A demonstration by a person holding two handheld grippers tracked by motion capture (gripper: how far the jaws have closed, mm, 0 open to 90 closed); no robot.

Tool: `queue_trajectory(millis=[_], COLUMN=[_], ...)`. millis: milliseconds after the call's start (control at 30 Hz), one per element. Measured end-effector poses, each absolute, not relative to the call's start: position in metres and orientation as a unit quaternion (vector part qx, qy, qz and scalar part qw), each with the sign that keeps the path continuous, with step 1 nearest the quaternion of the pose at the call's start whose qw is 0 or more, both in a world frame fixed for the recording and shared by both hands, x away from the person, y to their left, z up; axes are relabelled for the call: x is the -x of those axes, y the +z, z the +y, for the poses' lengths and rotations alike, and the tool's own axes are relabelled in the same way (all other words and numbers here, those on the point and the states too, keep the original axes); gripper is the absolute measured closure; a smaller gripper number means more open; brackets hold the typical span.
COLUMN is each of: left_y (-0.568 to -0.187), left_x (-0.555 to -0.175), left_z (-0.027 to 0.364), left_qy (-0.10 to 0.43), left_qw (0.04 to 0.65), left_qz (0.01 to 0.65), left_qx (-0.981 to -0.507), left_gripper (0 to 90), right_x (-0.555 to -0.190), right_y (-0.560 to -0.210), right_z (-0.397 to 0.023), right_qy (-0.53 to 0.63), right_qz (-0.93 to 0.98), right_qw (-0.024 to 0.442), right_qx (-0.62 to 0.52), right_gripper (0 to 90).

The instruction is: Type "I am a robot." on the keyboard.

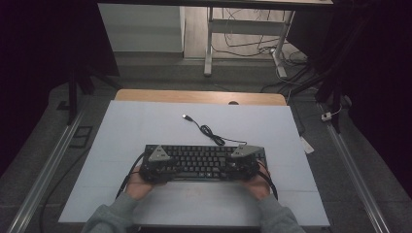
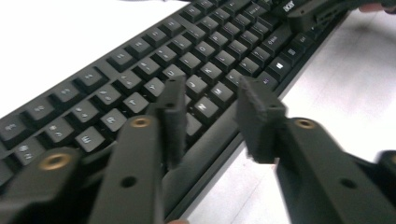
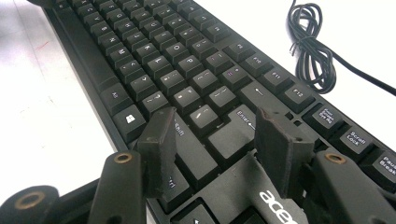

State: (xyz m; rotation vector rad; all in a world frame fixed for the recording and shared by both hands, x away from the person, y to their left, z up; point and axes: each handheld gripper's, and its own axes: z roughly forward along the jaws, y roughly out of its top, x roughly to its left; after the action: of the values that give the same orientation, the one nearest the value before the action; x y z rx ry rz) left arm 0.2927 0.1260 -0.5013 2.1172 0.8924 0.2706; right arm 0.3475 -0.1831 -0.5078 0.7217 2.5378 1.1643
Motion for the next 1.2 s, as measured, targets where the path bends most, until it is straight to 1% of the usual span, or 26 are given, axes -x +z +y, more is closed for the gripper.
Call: queue_trajectory(millis=[167, 200, 333, 533, 933, 1067, 1200], left_y=[-0.508, -0.51, -0.515, -0.52, -0.524, -0.522, -0.514], left_x=[-0.292, -0.292, -0.293, -0.294, -0.296, -0.295, -0.293], left_z=[0.117, 0.116, 0.111, 0.109, 0.109, 0.109, 0.113], left_qy=[0.108, 0.106, 0.107, 0.111, 0.105, 0.112, 0.11], left_qw=[0.381, 0.377, 0.361, 0.351, 0.355, 0.352, 0.375], left_qz=[0.339, 0.336, 0.328, 0.33, 0.336, 0.334, 0.341], left_qx=[-0.853, -0.856, -0.866, -0.869, -0.866, -0.867, -0.855], left_gripper=[86.8, 89.0, 89.2, 89.1, 89.2, 89.2, 89.1], right_x=[-0.347, -0.347, -0.347, -0.347, -0.347, -0.347, -0.347], right_y=[-0.508, -0.508, -0.508, -0.508, -0.509, -0.509, -0.508], right_z=[-0.182, -0.182, -0.182, -0.182, -0.182, -0.181, -0.182], right_qy=[0.4, 0.398, 0.399, 0.398, 0.393, 0.393, 0.393], right_qz=[0.873, 0.874, 0.874, 0.874, 0.876, 0.876, 0.876], right_qw=[0.129, 0.128, 0.128, 0.129, 0.13, 0.13, 0.131], right_qx=[-0.248, -0.247, -0.247, -0.248, -0.248, -0.247, -0.248], right_gripper=[48.9, 48.8, 48.9, 48.9, 48.9, 48.9, 48.9])
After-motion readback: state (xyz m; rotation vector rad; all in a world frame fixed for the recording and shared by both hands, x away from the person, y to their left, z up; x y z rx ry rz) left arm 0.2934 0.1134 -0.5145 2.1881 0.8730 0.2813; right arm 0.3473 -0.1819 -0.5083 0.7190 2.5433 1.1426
